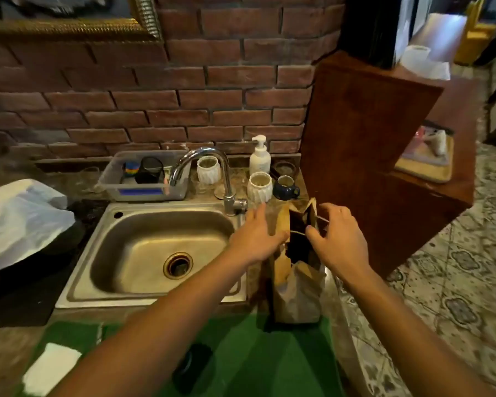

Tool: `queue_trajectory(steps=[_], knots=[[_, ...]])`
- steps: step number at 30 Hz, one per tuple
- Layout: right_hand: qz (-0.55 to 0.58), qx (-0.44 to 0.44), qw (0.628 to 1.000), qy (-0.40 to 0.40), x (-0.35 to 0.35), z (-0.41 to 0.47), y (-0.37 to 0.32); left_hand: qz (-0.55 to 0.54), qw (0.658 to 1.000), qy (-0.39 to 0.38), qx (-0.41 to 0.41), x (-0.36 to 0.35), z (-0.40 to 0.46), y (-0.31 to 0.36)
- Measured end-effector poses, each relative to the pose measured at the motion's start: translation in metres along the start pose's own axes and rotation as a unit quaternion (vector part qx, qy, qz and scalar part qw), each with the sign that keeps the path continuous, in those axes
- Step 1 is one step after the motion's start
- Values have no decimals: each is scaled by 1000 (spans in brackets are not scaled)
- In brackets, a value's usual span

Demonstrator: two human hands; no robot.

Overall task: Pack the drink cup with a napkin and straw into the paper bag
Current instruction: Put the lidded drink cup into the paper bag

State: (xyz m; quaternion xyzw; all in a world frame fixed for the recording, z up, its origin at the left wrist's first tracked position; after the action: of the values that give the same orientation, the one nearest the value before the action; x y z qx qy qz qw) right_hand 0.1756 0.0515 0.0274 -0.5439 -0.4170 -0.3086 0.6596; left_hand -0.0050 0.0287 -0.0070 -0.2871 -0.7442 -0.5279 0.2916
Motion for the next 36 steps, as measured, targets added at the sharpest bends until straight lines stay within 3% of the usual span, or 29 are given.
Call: queue_trajectory(steps=[6,9,22,30,36], knots=[[1,-76,993,-85,-13,-4,13,70,995,-34,62,-32,16,1],[1,-81,990,-116,-18,-5,17,73,997,-18,36,-33,16,-1],[32,-69,990,-121,-10,-13,22,-33,999,9,7,-25,-14,-8],[36,-72,985,-151,-12,-68,22,11,999,19,28,-43,-68,-29],[-26,-36,987,-154,-9,-87,5,10,998,42,43,-53,-93,-46]])
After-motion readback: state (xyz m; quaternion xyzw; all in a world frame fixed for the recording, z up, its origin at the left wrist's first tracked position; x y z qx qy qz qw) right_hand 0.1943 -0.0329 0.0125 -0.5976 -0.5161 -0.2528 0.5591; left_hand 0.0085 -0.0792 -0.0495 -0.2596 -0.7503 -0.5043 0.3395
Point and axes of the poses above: each hand's wrist, its own z-axis towards the middle knuckle, its own x-axis out of the back of the hand, y = z × x, the point moved 3 cm from there along z, towards the middle knuckle, and after that the axes turned 3 degrees about -y, right-handed, at the moved point
